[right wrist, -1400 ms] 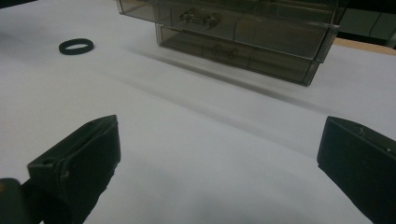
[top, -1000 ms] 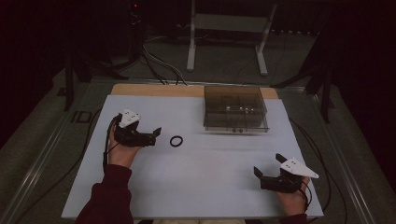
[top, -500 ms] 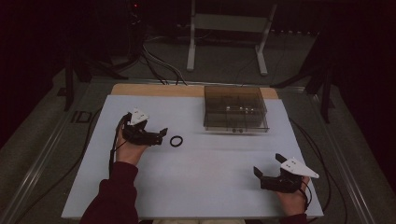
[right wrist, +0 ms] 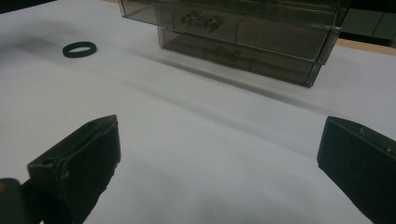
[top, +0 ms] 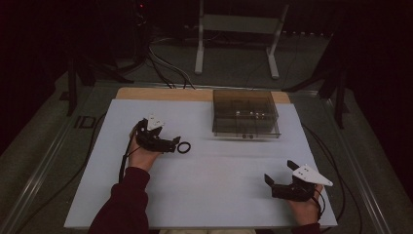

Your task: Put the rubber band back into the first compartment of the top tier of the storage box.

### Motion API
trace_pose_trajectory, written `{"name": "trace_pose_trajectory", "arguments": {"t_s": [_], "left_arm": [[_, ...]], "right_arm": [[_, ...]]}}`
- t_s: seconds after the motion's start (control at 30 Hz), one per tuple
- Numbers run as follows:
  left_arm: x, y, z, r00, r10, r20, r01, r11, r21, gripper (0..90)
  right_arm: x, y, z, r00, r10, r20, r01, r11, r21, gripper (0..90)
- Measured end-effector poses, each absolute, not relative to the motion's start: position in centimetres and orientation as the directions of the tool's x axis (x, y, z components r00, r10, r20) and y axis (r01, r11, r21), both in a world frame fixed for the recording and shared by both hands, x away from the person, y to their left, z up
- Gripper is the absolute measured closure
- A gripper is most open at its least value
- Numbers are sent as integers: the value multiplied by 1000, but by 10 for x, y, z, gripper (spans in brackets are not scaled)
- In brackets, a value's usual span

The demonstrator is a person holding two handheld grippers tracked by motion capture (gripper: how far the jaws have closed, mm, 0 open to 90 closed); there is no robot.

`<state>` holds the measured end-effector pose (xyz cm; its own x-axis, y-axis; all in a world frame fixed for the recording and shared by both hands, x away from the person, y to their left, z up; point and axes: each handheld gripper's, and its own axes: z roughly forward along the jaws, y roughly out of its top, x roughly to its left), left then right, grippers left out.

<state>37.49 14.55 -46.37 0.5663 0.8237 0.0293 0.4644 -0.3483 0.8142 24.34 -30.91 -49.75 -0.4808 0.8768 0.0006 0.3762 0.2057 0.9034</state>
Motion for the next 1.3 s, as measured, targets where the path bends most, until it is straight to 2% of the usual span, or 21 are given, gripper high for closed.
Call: {"name": "trace_pose_trajectory", "arguments": {"t_s": [0.47,0.8,0.9,1.07,1.1,1.17,1.3], "left_arm": [[386,135,-482,572,820,6,503,-356,787,17],[394,133,-492,564,825,-28,552,-352,756,75],[394,132,-493,556,831,-15,557,-359,749,147],[395,127,-498,557,831,-6,574,-380,726,181],[395,127,-499,560,829,-6,576,-384,722,250],[396,125,-501,556,831,-7,584,-385,715,284],[397,123,-505,579,815,-30,594,-397,700,425]], "right_arm": [[243,-309,-497,-483,876,0,376,207,903,0],[243,-309,-497,-483,876,0,375,207,903,0],[243,-309,-498,-483,876,1,376,206,903,0],[244,-309,-498,-483,875,1,376,206,904,0],[244,-309,-498,-483,875,2,376,206,904,0],[244,-309,-498,-483,876,2,376,206,904,0],[244,-309,-498,-484,875,2,377,206,903,0]]}}
